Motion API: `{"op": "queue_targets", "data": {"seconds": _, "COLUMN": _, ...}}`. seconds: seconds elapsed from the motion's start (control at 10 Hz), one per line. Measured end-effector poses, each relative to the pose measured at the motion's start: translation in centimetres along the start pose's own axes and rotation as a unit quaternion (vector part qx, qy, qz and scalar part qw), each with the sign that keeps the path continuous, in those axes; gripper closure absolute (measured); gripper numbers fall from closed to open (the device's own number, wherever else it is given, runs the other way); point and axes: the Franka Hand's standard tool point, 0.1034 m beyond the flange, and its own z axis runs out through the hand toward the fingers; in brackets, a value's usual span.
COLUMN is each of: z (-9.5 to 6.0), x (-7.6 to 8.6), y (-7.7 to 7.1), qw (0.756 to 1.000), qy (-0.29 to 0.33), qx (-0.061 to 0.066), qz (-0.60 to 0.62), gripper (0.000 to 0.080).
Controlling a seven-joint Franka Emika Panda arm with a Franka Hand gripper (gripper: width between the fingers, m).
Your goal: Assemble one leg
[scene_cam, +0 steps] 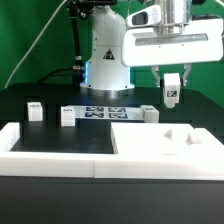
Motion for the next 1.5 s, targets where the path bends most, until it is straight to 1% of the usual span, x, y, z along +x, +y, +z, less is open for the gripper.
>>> {"op": "queue_targets", "data": {"seconds": 0.1, "z": 0.1, "x": 0.5, "y": -0.5, "qw": 1.000, "qy": 0.029, "qx": 0.003, "qz": -0.012, "gripper": 0.0509}}
{"op": "queue_targets", "data": {"seconds": 0.3, "z": -0.9, "x": 2.1, "y": -2.0, "qw": 0.995, "qy": 0.084, "qx": 0.012, "qz": -0.045, "gripper": 0.0509}}
{"op": "queue_targets", "data": {"seconds": 0.4, "z": -1.5, "x": 2.8, "y": -2.9, "qw": 0.991, "qy": 0.121, "qx": 0.017, "qz": -0.057, "gripper": 0.0509}}
{"op": "queue_targets", "data": {"seconds": 0.5, "z": -1.1, "x": 2.5, "y": -2.7, "qw": 0.990, "qy": 0.131, "qx": 0.017, "qz": -0.056, "gripper": 0.0509}}
{"op": "queue_targets", "data": {"seconds": 0.6, "z": -1.0, "x": 2.4, "y": -2.6, "qw": 0.991, "qy": 0.125, "qx": 0.016, "qz": -0.055, "gripper": 0.0509}}
{"op": "queue_targets", "data": {"seconds": 0.9, "z": -0.8, "x": 2.5, "y": -2.4, "qw": 0.990, "qy": 0.125, "qx": 0.014, "qz": -0.064, "gripper": 0.0509}}
{"op": "queue_targets", "data": {"seconds": 1.0, "z": -0.6, "x": 3.6, "y": -1.9, "qw": 0.986, "qy": 0.129, "qx": 0.005, "qz": -0.103, "gripper": 0.0509}}
{"op": "queue_targets", "data": {"seconds": 1.1, "z": -0.7, "x": 5.2, "y": -1.6, "qw": 0.984, "qy": 0.136, "qx": 0.000, "qz": -0.118, "gripper": 0.0509}}
{"op": "queue_targets", "data": {"seconds": 1.3, "z": -1.4, "x": 8.3, "y": -1.9, "qw": 0.983, "qy": 0.134, "qx": 0.001, "qz": -0.130, "gripper": 0.0509}}
{"op": "queue_targets", "data": {"seconds": 1.4, "z": -1.8, "x": 9.4, "y": -2.0, "qw": 0.982, "qy": 0.141, "qx": 0.001, "qz": -0.129, "gripper": 0.0509}}
{"op": "queue_targets", "data": {"seconds": 1.5, "z": -1.6, "x": 9.0, "y": -1.9, "qw": 0.981, "qy": 0.141, "qx": 0.001, "qz": -0.130, "gripper": 0.0509}}
